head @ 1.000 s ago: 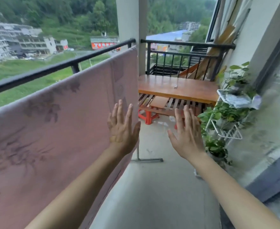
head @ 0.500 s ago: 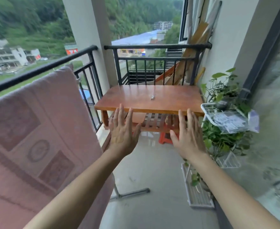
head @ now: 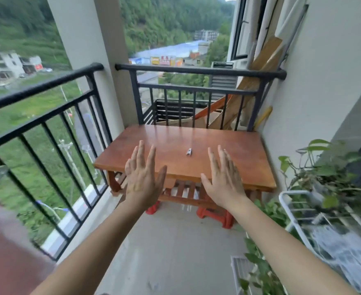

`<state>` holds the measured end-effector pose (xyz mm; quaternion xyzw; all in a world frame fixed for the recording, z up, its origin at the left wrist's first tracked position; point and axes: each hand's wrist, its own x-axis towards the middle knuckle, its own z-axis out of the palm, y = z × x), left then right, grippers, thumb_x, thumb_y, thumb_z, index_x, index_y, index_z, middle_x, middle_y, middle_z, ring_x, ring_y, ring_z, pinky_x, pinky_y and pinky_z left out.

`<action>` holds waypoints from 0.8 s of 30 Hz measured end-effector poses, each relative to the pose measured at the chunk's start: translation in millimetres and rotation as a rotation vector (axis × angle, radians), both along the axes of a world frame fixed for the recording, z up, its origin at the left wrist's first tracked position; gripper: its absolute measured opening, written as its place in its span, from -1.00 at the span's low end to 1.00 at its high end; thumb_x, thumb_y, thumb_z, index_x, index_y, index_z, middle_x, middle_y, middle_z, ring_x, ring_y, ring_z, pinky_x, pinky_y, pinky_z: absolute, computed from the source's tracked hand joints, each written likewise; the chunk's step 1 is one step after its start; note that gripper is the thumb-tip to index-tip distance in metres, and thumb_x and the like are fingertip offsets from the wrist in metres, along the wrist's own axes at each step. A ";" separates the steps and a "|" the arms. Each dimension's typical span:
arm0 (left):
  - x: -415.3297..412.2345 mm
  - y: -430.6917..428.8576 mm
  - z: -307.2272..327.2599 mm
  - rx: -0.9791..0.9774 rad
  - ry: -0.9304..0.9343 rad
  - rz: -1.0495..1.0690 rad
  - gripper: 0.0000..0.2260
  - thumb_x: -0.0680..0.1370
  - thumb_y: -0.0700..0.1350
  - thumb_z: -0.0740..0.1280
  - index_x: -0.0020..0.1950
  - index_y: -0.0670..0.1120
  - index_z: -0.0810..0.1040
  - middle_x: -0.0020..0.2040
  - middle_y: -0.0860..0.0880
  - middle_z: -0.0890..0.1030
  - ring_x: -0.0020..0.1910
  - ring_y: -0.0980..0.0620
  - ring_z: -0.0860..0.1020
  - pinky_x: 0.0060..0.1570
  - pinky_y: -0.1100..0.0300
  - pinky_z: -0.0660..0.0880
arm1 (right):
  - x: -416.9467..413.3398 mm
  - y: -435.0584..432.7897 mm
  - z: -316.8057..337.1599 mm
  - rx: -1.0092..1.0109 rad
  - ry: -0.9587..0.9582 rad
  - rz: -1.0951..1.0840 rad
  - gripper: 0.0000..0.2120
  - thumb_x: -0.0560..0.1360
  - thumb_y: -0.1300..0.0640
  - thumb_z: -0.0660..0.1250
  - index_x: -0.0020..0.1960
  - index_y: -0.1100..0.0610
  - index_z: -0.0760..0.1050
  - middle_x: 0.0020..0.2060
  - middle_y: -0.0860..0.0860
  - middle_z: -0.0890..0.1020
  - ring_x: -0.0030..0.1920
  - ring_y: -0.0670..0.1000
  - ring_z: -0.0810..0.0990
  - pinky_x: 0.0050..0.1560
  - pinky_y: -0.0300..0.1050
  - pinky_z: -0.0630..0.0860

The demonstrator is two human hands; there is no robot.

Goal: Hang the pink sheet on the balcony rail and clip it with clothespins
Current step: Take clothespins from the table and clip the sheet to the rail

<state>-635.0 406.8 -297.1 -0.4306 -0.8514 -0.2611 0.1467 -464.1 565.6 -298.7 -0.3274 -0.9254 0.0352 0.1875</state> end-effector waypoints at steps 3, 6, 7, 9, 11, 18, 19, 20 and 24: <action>-50.0 60.2 -2.5 -0.007 -0.061 0.010 -0.41 0.59 0.20 0.04 0.57 0.02 0.08 0.61 -0.13 -0.01 0.57 -0.14 -0.01 0.46 -0.21 0.08 | -47.2 60.6 -2.4 -0.028 -0.055 -0.015 -0.26 0.61 -0.12 0.13 0.60 0.04 -0.20 0.59 0.16 -0.13 0.59 0.18 -0.11 0.53 0.10 -0.05; -94.7 117.1 -3.0 -0.041 -0.067 -0.010 -0.41 0.60 0.21 0.02 0.58 0.01 0.07 0.61 -0.12 -0.02 0.58 -0.12 -0.03 0.47 -0.17 0.03 | -87.5 115.4 -2.1 -0.031 -0.063 -0.025 -0.27 0.61 -0.10 0.13 0.61 0.04 -0.21 0.59 0.14 -0.14 0.59 0.16 -0.13 0.53 0.07 -0.09; -107.6 134.9 -3.5 -0.054 -0.073 -0.012 -0.42 0.60 0.20 0.03 0.58 0.01 0.08 0.61 -0.12 -0.02 0.57 -0.12 -0.03 0.47 -0.17 0.04 | -99.2 132.5 -2.6 -0.027 -0.068 -0.033 -0.27 0.61 -0.09 0.14 0.61 0.04 -0.20 0.59 0.14 -0.13 0.59 0.16 -0.13 0.53 0.07 -0.09; -130.6 165.7 -9.6 -0.082 -0.103 -0.014 -0.44 0.63 0.18 0.06 0.58 0.02 0.07 0.61 -0.12 -0.03 0.57 -0.12 -0.04 0.48 -0.17 0.03 | -119.0 161.5 -7.1 -0.051 -0.070 -0.062 -0.28 0.61 -0.09 0.15 0.61 0.05 -0.18 0.59 0.15 -0.10 0.59 0.16 -0.10 0.54 0.08 -0.07; -152.3 195.0 -20.7 -0.116 -0.117 -0.015 -0.44 0.63 0.18 0.06 0.59 0.03 0.04 0.61 -0.10 -0.05 0.58 -0.12 -0.06 0.49 -0.16 0.02 | -138.5 190.7 -14.2 -0.077 -0.081 -0.072 -0.28 0.61 -0.10 0.14 0.61 0.05 -0.17 0.59 0.15 -0.10 0.59 0.16 -0.08 0.54 0.08 -0.04; -231.9 296.6 -99.1 -0.279 -0.204 0.073 -0.44 0.63 0.19 0.03 0.59 0.03 0.02 0.61 -0.10 -0.06 0.58 -0.11 -0.05 0.48 -0.14 0.02 | -229.4 312.3 -80.7 -0.181 -0.210 -0.003 -0.31 0.62 -0.10 0.13 0.60 0.02 -0.16 0.60 0.12 -0.10 0.59 0.16 -0.06 0.54 0.11 0.05; -241.5 310.7 -115.1 -0.316 -0.234 0.092 -0.44 0.63 0.18 0.04 0.59 0.03 0.02 0.61 -0.10 -0.06 0.58 -0.11 -0.05 0.48 -0.14 0.02 | -244.4 331.9 -96.5 -0.212 -0.240 0.011 -0.31 0.62 -0.10 0.13 0.60 0.01 -0.15 0.60 0.12 -0.10 0.59 0.16 -0.05 0.54 0.12 0.08; -249.9 323.5 -131.4 -0.361 -0.269 0.109 -0.44 0.63 0.18 0.05 0.59 0.03 0.03 0.61 -0.10 -0.07 0.58 -0.11 -0.06 0.48 -0.14 0.02 | -258.1 350.3 -112.9 -0.255 -0.275 0.030 -0.32 0.62 -0.09 0.13 0.60 0.01 -0.15 0.60 0.11 -0.10 0.59 0.16 -0.03 0.53 0.12 0.10; -279.5 362.7 -194.8 -0.558 -0.422 0.194 -0.42 0.63 0.19 0.05 0.60 0.04 0.00 0.61 -0.10 -0.11 0.58 -0.11 -0.09 0.49 -0.13 -0.01 | -310.8 410.0 -176.2 -0.422 -0.453 0.174 -0.30 0.61 -0.05 0.16 0.60 -0.02 -0.17 0.59 0.10 -0.11 0.57 0.16 0.03 0.51 0.08 0.18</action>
